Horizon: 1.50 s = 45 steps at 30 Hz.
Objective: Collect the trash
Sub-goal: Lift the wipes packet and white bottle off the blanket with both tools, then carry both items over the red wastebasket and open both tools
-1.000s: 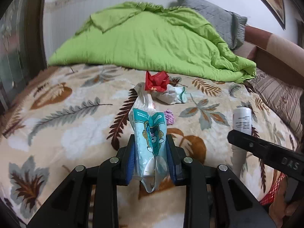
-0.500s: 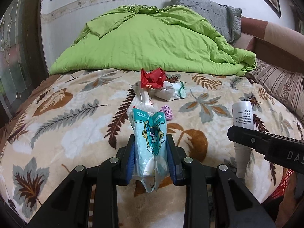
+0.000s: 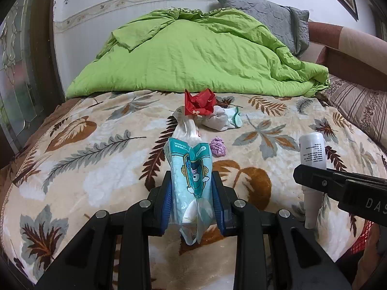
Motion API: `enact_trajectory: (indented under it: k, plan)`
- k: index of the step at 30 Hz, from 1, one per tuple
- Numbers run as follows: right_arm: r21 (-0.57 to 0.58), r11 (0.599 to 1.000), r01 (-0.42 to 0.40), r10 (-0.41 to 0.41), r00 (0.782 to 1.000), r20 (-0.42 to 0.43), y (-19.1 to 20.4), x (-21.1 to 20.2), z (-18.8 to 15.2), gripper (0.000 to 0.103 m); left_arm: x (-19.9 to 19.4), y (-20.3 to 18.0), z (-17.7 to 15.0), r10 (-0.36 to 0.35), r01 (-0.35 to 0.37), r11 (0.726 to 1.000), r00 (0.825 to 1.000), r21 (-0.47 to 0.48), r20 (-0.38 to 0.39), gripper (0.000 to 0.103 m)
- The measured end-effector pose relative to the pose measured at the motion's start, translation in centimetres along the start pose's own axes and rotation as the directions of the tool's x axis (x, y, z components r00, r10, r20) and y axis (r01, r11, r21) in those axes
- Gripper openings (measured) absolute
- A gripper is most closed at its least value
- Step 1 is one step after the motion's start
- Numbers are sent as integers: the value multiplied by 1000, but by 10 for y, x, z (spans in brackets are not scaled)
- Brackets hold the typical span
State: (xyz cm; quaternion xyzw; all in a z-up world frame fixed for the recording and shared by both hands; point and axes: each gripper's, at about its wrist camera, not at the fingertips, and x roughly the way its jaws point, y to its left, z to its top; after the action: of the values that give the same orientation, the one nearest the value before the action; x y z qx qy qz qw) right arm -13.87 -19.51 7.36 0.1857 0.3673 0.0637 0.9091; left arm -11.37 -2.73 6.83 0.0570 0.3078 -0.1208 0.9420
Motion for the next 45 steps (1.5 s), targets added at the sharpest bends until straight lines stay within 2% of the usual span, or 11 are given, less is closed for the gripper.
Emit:
enact_trajectory:
  k: [20, 26, 31, 35, 38, 40, 43, 45]
  plan:
    - [1, 1000, -5, 5, 1000, 8, -1, -2, 0, 32, -2, -1, 0, -7, 7, 1000, 1000, -1, -2, 29]
    - [61, 998, -31, 29, 999, 39, -14, -22, 4, 32, -9, -15, 0, -89, 89, 996, 996, 0, -1, 29]
    - [131, 990, -49, 41, 997, 62, -44, -59, -3, 32, -21, -40, 5, -191, 191, 981, 982, 27, -1, 29]
    - [179, 984, -22, 5, 996, 91, -73, -99, -10, 32, -36, -75, 12, -293, 293, 953, 956, 77, -7, 29]
    - [215, 976, 21, -48, 992, 119, -99, -137, -18, 32, -51, -109, 16, -389, 390, 913, 921, 121, -29, 29]
    - [249, 966, 64, -100, 986, 135, -121, -166, -27, 32, -61, -135, 18, -451, 453, 879, 891, 150, -49, 30]
    - [311, 941, 133, -185, 972, 143, -154, -206, -45, 32, -76, -178, 17, -549, 556, 807, 830, 197, -95, 30]
    - [359, 917, 173, -235, 962, 137, -176, -231, -61, 32, -84, -210, 13, -613, 631, 746, 775, 213, -151, 30]
